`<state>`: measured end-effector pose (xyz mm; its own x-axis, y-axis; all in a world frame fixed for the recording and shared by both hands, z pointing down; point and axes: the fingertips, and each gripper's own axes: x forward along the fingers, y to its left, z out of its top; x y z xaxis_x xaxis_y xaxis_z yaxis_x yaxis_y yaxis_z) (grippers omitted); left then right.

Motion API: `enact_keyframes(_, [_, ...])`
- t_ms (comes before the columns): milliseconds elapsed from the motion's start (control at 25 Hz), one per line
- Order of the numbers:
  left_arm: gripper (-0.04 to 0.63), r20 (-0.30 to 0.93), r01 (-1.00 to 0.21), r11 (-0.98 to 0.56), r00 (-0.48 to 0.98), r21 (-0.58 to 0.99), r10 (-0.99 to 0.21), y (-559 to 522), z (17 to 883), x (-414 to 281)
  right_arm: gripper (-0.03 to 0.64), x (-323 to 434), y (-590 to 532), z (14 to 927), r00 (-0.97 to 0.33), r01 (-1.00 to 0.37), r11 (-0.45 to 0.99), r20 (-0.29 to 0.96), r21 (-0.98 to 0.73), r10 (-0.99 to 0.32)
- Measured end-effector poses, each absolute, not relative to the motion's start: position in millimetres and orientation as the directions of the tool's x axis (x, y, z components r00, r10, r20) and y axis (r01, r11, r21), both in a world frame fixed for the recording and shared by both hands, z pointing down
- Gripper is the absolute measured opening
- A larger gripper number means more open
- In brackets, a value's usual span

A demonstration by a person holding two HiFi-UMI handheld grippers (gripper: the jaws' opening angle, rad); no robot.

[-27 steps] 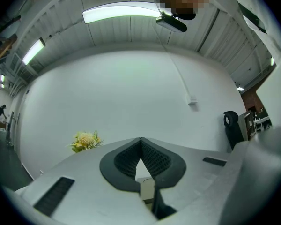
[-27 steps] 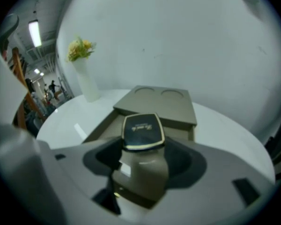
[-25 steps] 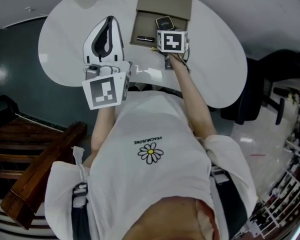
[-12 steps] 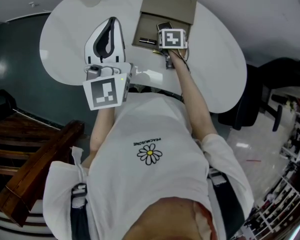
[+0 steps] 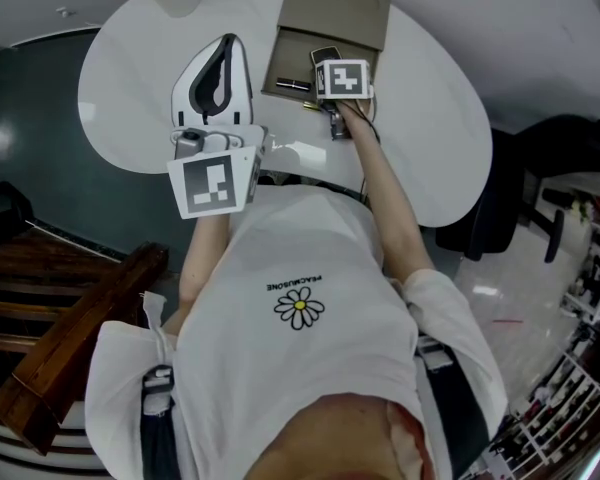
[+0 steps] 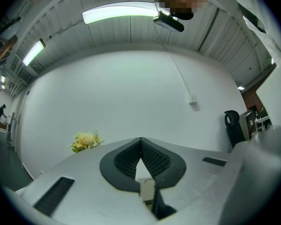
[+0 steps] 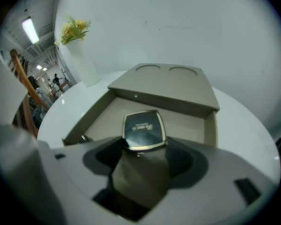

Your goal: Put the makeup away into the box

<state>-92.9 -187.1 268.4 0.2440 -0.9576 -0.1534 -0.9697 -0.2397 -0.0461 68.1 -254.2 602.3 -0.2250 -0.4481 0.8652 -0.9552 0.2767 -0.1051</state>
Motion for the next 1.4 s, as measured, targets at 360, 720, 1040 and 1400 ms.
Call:
enact_keyframes(360, [0.020,-0.165,-0.968,-0.244,0.249,-0.048,-0.954,-188.6,265.5,-90.2,0.293,71.3,-265.5,573.9,-0.260,-0.958,0.249,0.806,-0.145,-0.532])
enact_keyframes(720, [0.020,-0.178,-0.961,-0.270,0.276,-0.057,-0.945,-190.5,259.3,-79.3,0.291,69.3,-281.6,465.2,-0.331,-0.942,0.287,0.605,-0.173,-0.724])
enact_keyframes(1040, [0.020,-0.191,-0.951,-0.302,0.308,-0.060,-0.932,-192.5,255.6,-65.7,0.068,59.9,-265.5,352.8,-0.381,-0.924,0.364,0.236,-0.116,-0.894])
enact_keyframes(1400, [0.020,-0.218,-0.940,-0.322,0.339,-0.110,-0.915,-187.2,248.7,-51.4,0.031,62.5,-216.6,289.4,-0.306,-0.951,0.306,-0.016,0.036,-0.952])
